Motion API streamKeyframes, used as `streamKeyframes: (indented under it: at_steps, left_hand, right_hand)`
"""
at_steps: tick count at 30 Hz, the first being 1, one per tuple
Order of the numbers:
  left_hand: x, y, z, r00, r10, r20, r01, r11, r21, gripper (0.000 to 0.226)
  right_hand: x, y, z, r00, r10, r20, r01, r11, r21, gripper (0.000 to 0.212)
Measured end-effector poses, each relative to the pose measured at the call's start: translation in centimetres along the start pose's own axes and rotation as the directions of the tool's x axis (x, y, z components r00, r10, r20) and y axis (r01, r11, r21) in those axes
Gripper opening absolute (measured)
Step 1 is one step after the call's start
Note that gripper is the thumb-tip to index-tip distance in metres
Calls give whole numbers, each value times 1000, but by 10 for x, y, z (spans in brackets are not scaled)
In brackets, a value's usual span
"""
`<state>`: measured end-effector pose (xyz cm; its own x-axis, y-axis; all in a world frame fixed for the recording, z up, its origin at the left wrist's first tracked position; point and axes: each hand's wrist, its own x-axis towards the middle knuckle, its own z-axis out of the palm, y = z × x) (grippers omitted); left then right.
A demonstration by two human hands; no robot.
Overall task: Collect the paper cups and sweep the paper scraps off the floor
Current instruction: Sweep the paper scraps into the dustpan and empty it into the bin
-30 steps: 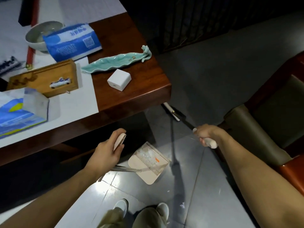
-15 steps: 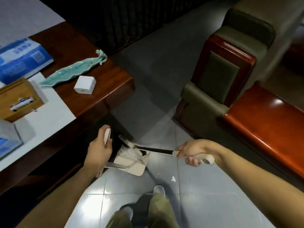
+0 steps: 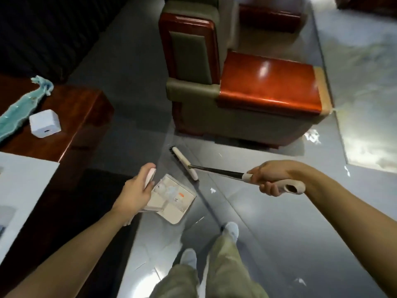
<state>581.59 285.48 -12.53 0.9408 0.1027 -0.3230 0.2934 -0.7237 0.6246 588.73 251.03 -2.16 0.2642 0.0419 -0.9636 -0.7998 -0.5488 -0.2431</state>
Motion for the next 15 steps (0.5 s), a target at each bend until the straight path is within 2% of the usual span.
streamKeyframes:
  at_steps: [2,5,8,9,14,15]
  left_hand:
    - [-2,3,3,993,75,96,-85,992,98,41]
    - [0,7,7,979,123,161,-153,971,184,43]
    - [5,16,14,979,113,169,-138,979,149,41]
    - [6,19,16,978,113,177,-140,979,146,41]
    - [8,36,31,959,158,235,-199,966,165,41]
    - [7,41,34,957,171,236,-212,964,163,41]
  right_hand:
    - [-3,30,2,997,-2,-81,3,1000,10,18]
    - [2,68,8,983,-26,-183,14,998,-64,24]
    - [17,95,24,967,-42,-252,-21,970,-243,25]
    - [24,102,33,963,-42,-265,-28,967,-255,24]
    - [41,118,85,982,-49,-185,18,986,-164,22]
    - [42,121,92,989,-43,-144,33,997,-76,25]
